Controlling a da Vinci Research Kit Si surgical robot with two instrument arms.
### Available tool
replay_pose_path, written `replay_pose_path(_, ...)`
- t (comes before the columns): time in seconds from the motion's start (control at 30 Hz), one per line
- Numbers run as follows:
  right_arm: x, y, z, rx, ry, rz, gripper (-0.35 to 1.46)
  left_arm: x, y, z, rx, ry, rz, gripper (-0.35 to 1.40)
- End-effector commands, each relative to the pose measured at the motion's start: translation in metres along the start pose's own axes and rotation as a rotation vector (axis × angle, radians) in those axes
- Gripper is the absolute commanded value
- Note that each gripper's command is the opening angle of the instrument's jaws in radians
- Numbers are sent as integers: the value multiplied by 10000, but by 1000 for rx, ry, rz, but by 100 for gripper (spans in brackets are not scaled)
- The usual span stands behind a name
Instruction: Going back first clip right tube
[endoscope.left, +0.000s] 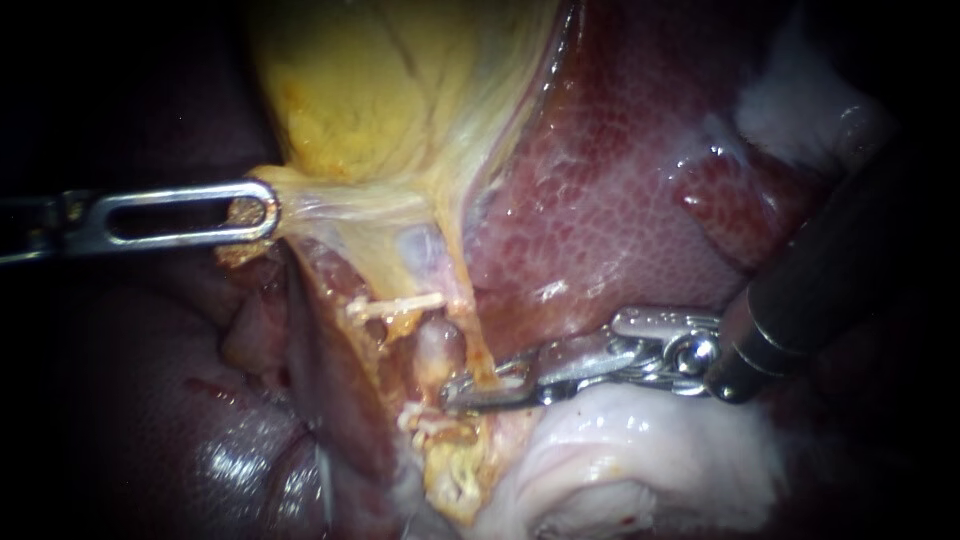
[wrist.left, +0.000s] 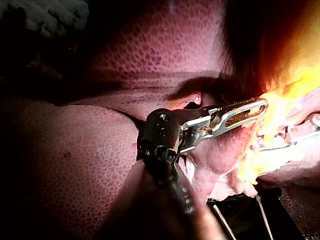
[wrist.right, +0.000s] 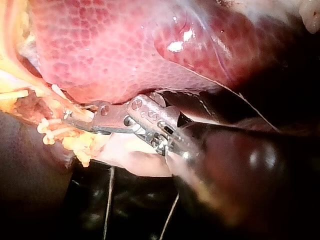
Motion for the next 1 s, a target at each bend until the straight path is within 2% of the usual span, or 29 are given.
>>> replay_pose_path(0.03, 0, 0, 0, 0, 0, 0, -35, 0, 0, 0, 0, 0, 0, -35)
replay_pose_path(0.2, 0, -5, 1, 2, -1, 0, -35, 1, 0, 0, 0, 0, 1, -35)
replay_pose_path(0.23, 0, -7, 1, 2, -1, 0, -26, 1, 0, 0, 0, 0, 1, -35)
replay_pose_path(0.27, 2, -9, 3, -8, 7, -28, 2, 1, 1, 0, 0, 0, 1, -35)
replay_pose_path(0.3, 5, -9, 4, -17, 10, -57, 16, 1, 1, -1, 0, 0, 1, -35)
replay_pose_path(0.33, 7, -9, 5, -20, 13, -73, 44, 1, 1, -1, 0, 0, 1, -35)
replay_pose_path(0.4, 12, -7, 8, -40, 25, -118, 58, 1, 1, -1, 0, 0, 1, -35)
replay_pose_path(0.5, 14, -5, 8, -97, 54, -144, 60, 2, 1, -1, 0, 0, 1, -35)
replay_pose_path(0.67, 20, -9, -1, -90, 51, -167, 60, 2, 1, -2, 0, 0, 1, -35)
replay_pose_path(0.8, 31, -16, -12, -86, 52, -182, 60, 2, 1, -2, 0, 0, 1, -35)
replay_pose_path(1.0, 47, -33, -42, -70, 51, -220, 60, 2, 1, -3, 0, 1, 1, -35)
